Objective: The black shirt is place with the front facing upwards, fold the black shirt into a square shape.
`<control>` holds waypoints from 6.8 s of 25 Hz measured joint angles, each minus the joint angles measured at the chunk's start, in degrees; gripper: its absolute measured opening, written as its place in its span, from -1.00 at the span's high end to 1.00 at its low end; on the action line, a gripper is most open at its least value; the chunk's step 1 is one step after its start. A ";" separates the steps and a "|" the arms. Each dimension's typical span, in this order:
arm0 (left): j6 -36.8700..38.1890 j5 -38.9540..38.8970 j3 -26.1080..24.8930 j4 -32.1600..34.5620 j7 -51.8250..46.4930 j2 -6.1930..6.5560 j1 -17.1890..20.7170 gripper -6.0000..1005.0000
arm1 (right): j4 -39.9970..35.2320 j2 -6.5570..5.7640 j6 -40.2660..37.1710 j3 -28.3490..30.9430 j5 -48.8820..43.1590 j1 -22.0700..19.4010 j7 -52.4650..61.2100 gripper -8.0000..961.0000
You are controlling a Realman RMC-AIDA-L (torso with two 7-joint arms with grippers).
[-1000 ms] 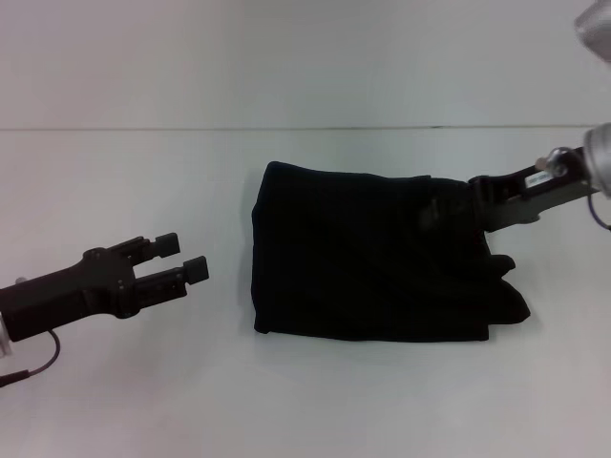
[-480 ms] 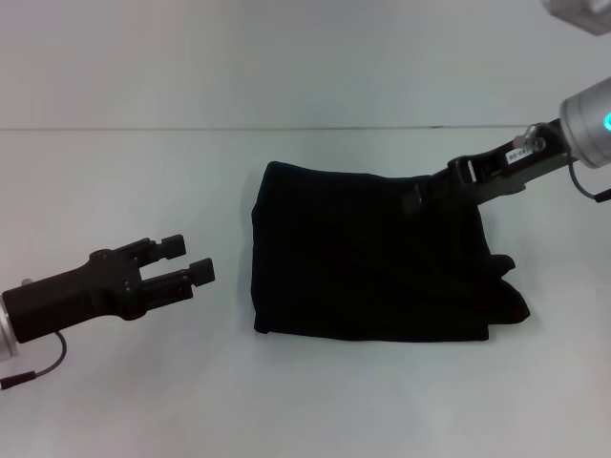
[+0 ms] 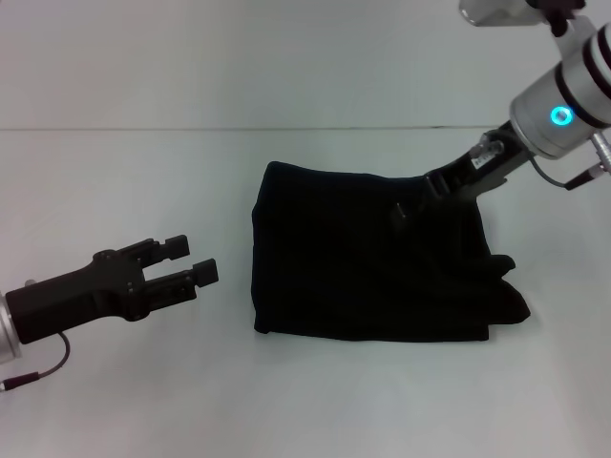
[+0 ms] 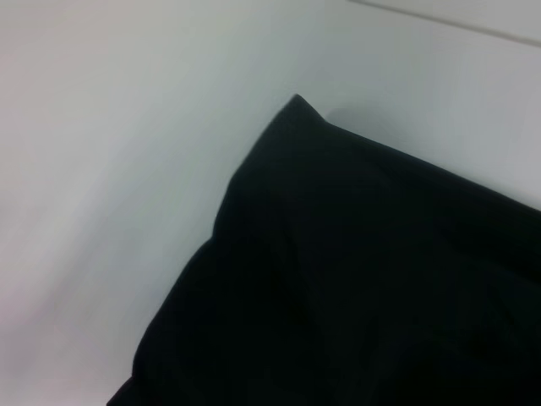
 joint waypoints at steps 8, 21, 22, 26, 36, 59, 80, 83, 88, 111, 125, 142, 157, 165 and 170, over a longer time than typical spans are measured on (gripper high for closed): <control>-0.04 0.00 0.06 0.00 -0.21 -0.20 0.14 -0.59 | -0.47 1.05 0.21 -2.41 -1.85 1.71 0.41 -0.49; -8.23 6.90 0.30 -0.78 0.01 -0.38 0.67 -0.59 | 0.07 1.63 1.35 -4.87 -2.15 2.38 0.99 -0.49; -8.93 7.86 0.30 -0.79 0.00 -0.47 0.66 -0.59 | 0.16 1.68 1.47 -4.97 -2.15 2.42 1.01 -0.49; -9.79 8.90 0.19 -0.80 0.01 -0.82 0.62 -0.59 | 0.58 1.86 2.06 -6.15 -2.15 2.53 1.03 -0.49; -9.17 8.86 -0.07 -0.79 -0.01 -0.99 0.40 -0.59 | 1.28 2.46 3.24 -9.67 -3.66 3.14 1.75 -0.37; -8.01 8.52 -0.43 -0.75 -0.27 -1.23 0.02 -0.59 | 1.26 2.42 5.12 -6.23 -6.98 2.26 4.12 0.90; -5.16 8.36 -1.40 -1.35 -3.75 -1.43 -2.08 -0.59 | 4.58 -0.34 27.14 0.87 7.49 -8.61 -4.97 0.91; -4.86 8.36 -1.33 -1.41 -4.17 -1.43 -2.24 -0.59 | 5.69 -0.01 30.69 0.87 8.32 -9.83 -6.01 0.91; -4.36 8.36 -1.43 -1.41 -4.71 -1.42 -2.56 -0.59 | 5.83 0.36 34.38 0.88 10.76 -12.60 -6.58 0.91; -3.78 7.67 -2.83 -1.50 -5.00 -2.26 -3.09 -0.59 | 9.30 1.36 40.77 0.96 30.07 -19.11 -15.89 0.88; -2.50 7.55 -2.91 -1.50 -6.46 -2.32 -3.98 -0.59 | 10.24 0.78 44.41 4.33 30.73 -20.50 -16.23 0.49; -0.91 7.57 -2.90 -1.49 -7.36 -2.17 -4.88 -0.59 | 19.45 -6.56 25.88 19.10 46.85 -25.36 -17.35 -0.27; -3.17 7.56 -4.33 -1.33 -13.92 -1.67 -6.96 -0.59 | 21.60 -0.85 34.04 17.71 46.99 -21.29 -23.72 -0.26; -9.76 10.23 -2.19 -1.19 -36.03 1.95 -16.54 -0.59 | 19.85 -1.71 27.42 19.40 49.72 -25.80 -29.83 -0.26; -23.40 16.51 4.26 -2.63 -53.01 3.99 -24.57 -0.59 | 19.39 -2.51 12.71 21.38 54.83 -31.78 -44.12 -0.26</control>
